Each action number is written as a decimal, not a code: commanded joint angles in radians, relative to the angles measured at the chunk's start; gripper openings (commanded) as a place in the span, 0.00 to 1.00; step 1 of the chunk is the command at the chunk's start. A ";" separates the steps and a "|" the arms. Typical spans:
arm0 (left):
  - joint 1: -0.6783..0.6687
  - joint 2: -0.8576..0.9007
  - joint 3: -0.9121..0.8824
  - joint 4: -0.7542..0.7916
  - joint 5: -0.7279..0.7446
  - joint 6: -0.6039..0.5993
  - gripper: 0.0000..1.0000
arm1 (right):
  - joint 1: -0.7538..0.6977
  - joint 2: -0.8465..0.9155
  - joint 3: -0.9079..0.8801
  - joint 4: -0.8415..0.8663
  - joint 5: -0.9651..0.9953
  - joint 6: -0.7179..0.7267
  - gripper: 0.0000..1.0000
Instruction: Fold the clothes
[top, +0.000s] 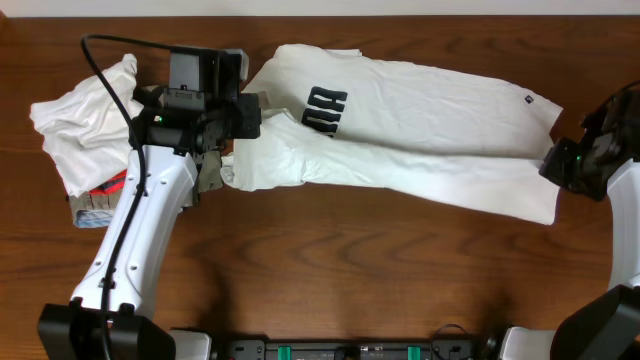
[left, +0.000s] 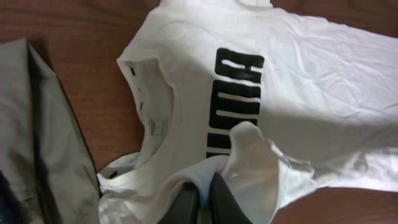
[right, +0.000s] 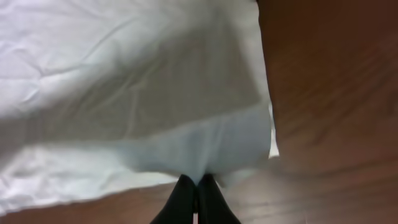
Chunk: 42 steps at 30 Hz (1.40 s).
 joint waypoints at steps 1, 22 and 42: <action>-0.001 0.020 0.002 0.025 -0.032 -0.001 0.06 | -0.004 0.018 0.003 0.017 0.015 -0.007 0.01; -0.031 0.238 0.002 0.215 -0.020 -0.002 0.06 | -0.005 0.105 0.003 0.153 0.127 0.045 0.01; -0.083 0.302 0.002 0.220 -0.024 0.044 0.34 | -0.006 0.223 0.003 0.166 0.146 0.062 0.15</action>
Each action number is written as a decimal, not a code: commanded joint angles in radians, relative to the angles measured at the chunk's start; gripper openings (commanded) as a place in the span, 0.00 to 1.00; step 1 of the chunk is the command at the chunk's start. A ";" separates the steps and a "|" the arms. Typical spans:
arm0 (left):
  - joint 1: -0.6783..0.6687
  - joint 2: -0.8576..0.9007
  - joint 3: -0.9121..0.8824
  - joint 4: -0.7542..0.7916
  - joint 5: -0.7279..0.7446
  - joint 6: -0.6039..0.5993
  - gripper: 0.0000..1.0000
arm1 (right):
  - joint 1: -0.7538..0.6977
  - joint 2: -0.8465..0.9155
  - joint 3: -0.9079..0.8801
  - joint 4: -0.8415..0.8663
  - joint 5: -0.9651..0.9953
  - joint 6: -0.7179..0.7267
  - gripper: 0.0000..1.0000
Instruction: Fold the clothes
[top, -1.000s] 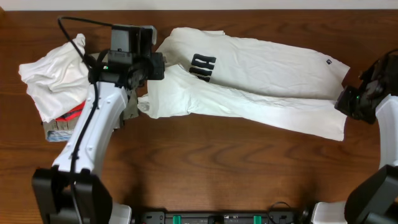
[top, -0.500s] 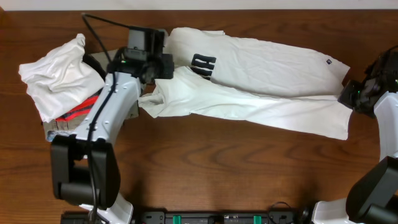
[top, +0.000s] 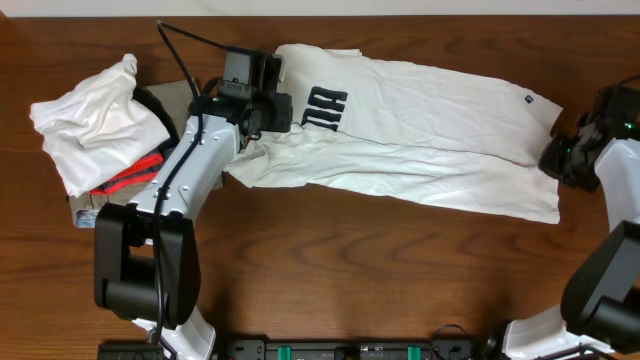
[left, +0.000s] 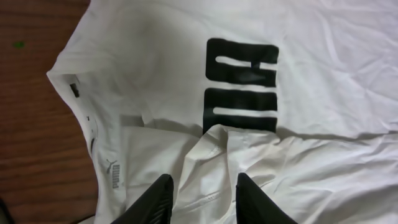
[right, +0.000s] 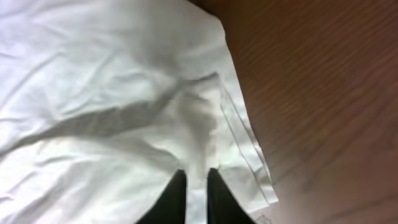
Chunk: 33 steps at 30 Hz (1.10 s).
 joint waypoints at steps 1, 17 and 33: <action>0.001 0.004 0.002 -0.018 -0.006 0.021 0.34 | -0.007 0.010 0.003 0.000 0.018 0.001 0.15; 0.001 0.004 0.002 -0.249 -0.007 0.021 0.37 | -0.011 0.010 0.003 -0.114 0.039 -0.025 0.16; 0.000 0.111 0.002 -0.188 -0.084 0.093 0.45 | -0.021 0.011 -0.012 -0.170 0.156 -0.024 0.25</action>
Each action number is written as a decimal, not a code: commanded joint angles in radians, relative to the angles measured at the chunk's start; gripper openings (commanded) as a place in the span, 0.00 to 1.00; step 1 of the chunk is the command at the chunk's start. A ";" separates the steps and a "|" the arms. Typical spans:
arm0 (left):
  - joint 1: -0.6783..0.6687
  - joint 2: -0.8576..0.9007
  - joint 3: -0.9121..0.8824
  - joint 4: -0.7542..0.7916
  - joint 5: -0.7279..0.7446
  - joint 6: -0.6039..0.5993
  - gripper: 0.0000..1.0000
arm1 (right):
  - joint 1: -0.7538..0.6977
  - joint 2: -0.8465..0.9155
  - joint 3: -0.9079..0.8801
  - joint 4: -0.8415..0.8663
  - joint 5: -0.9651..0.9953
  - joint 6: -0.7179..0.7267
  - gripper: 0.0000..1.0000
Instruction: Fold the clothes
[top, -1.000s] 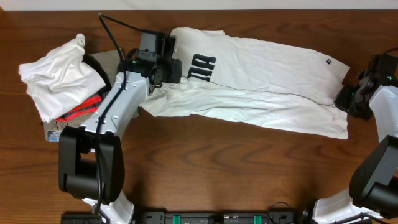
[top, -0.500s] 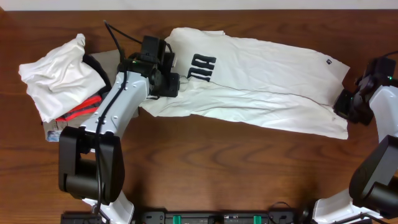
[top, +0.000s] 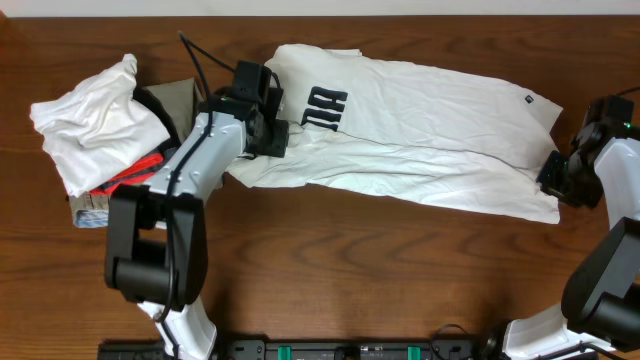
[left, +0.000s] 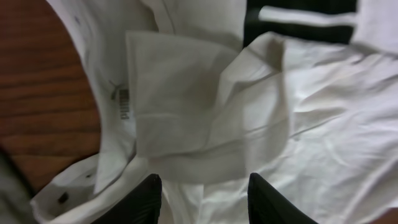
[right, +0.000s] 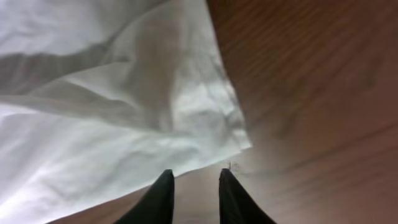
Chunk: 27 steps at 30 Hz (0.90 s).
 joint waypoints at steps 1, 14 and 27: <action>0.000 0.026 0.002 0.002 -0.016 0.029 0.46 | -0.018 0.003 -0.014 0.000 0.090 -0.008 0.25; 0.000 0.031 0.002 0.010 -0.016 0.028 0.46 | -0.019 0.010 -0.154 0.193 -0.021 -0.073 0.27; 0.000 0.031 0.002 0.013 -0.016 0.028 0.46 | -0.018 0.011 -0.217 0.411 -0.025 -0.080 0.35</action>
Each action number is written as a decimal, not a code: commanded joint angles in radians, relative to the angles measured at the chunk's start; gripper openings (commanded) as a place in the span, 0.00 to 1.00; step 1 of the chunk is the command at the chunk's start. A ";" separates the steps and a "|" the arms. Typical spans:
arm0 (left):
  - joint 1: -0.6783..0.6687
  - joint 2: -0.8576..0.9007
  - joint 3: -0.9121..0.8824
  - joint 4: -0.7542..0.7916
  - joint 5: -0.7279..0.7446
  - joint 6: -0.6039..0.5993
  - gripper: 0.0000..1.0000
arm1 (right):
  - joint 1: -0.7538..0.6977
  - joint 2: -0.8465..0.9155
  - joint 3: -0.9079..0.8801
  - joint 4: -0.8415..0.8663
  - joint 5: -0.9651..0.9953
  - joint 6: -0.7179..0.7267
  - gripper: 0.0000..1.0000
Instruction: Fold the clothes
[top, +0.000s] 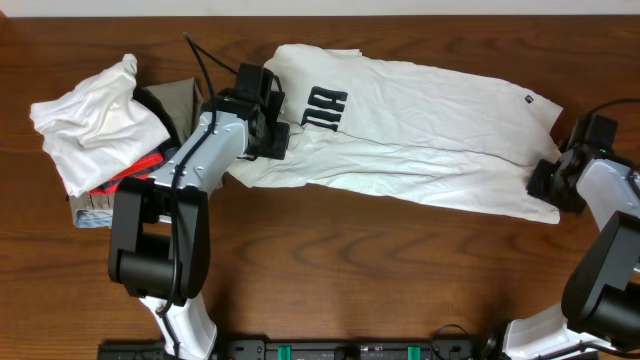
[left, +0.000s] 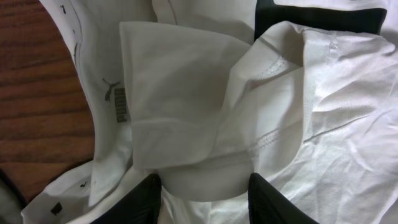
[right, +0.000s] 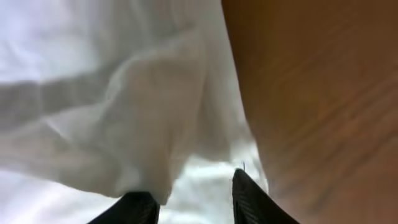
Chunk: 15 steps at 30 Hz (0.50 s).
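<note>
A white T-shirt (top: 420, 130) with black lettering (top: 322, 108) lies lengthwise across the table, its near half folded over. My left gripper (top: 268, 140) sits low over the collar end. In the left wrist view the left gripper (left: 205, 202) is open, a folded flap of sleeve (left: 186, 106) lying between its fingers (left: 148, 200). My right gripper (top: 547, 182) is at the hem's near right corner. In the blurred right wrist view the right gripper (right: 189, 206) is open, straddling the hem's edge (right: 245, 149).
A heap of white clothes (top: 90, 125) sits at the far left, on a red item (top: 125, 180) and a grey garment (top: 182, 102). A small box (top: 92, 212) pokes out beneath it. Bare wood (top: 380, 270) stretches along the table's near side.
Both grippers stay open. The right gripper has come closer to the hem corner, its fingers spread wider around the edge. The left gripper has edged slightly closer over the folded sleeve flap.
First both grippers were shut on the shirt, the left on cloth near the collar, the right on the hem. Then the left was open nearer the lettering and the right's fingers barely apart, the near half lying folded flatter. Since then both are open, low at the shirt's two ends.
</note>
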 joint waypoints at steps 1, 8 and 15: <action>0.000 0.006 0.002 0.003 -0.008 0.010 0.46 | -0.016 0.009 -0.005 0.044 -0.008 -0.012 0.33; 0.000 0.006 0.002 0.005 -0.008 0.010 0.46 | -0.003 0.014 -0.005 0.200 -0.007 0.066 0.21; 0.000 0.006 0.002 0.007 -0.008 0.010 0.46 | 0.031 0.107 -0.005 0.322 -0.009 0.104 0.27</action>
